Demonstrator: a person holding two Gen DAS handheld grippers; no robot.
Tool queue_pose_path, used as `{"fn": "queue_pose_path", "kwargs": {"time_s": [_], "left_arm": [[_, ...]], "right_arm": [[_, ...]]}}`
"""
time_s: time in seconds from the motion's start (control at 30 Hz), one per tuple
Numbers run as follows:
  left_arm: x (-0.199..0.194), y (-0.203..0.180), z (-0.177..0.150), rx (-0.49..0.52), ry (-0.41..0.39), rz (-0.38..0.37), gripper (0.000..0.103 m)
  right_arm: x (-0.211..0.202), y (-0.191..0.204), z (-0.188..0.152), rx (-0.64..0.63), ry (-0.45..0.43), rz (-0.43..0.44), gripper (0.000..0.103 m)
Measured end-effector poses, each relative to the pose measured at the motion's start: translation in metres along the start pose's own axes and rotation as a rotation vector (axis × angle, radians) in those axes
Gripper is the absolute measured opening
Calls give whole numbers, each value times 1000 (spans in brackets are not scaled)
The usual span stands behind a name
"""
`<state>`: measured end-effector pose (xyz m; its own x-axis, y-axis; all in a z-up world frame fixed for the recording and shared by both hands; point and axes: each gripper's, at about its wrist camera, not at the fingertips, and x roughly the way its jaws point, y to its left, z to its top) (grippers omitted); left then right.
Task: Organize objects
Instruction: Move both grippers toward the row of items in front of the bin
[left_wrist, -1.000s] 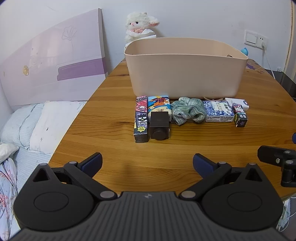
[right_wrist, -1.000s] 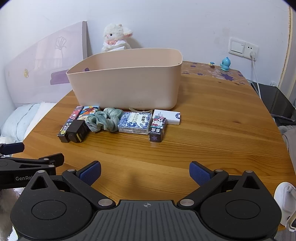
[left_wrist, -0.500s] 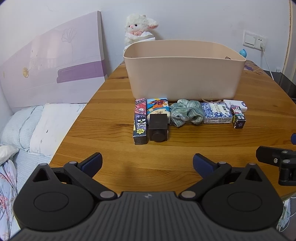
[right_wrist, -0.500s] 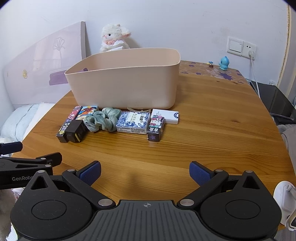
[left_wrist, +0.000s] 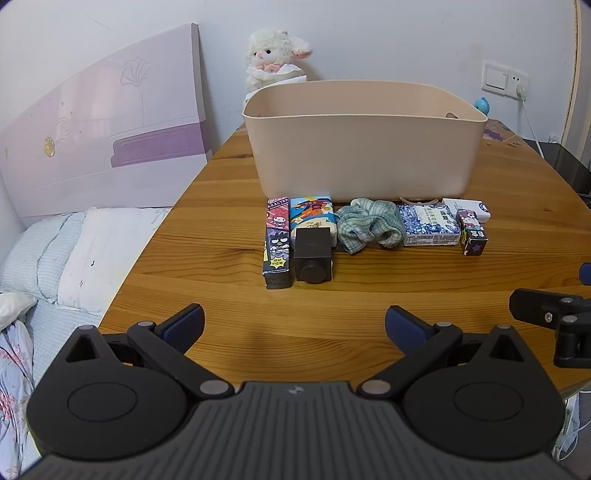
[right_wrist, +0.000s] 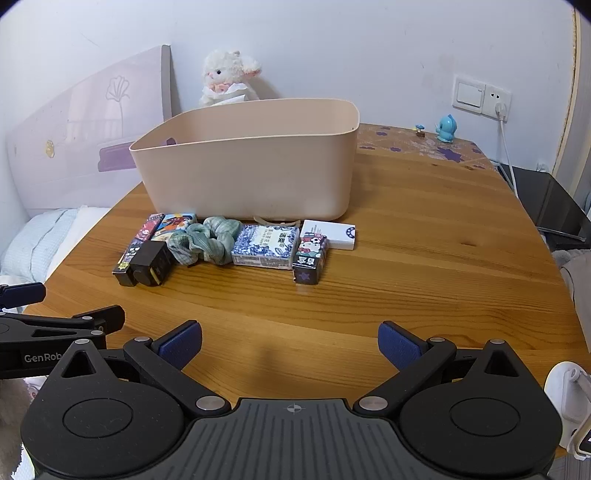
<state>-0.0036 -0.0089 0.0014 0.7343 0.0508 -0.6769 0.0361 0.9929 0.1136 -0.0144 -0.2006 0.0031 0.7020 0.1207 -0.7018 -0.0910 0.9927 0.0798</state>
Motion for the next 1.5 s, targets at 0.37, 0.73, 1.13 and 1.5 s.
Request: {"fn": "queue_pose_path", "kwargs": {"time_s": [0.37, 0.73, 1.13, 1.5], "left_arm": [[-1, -1, 2, 7, -5, -5, 103], [1, -4, 1, 10, -6, -7, 103], [4, -3, 3, 11, -7, -6, 103], [7, -1, 4, 11, -10, -5, 103]], "right_arm": [[-1, 0, 0, -7, -5, 1, 103], [0, -1, -1, -7, -4, 1, 103], [3, -3, 2, -8, -5, -4, 103], [6, -1, 4, -29, -30, 0, 103]]}}
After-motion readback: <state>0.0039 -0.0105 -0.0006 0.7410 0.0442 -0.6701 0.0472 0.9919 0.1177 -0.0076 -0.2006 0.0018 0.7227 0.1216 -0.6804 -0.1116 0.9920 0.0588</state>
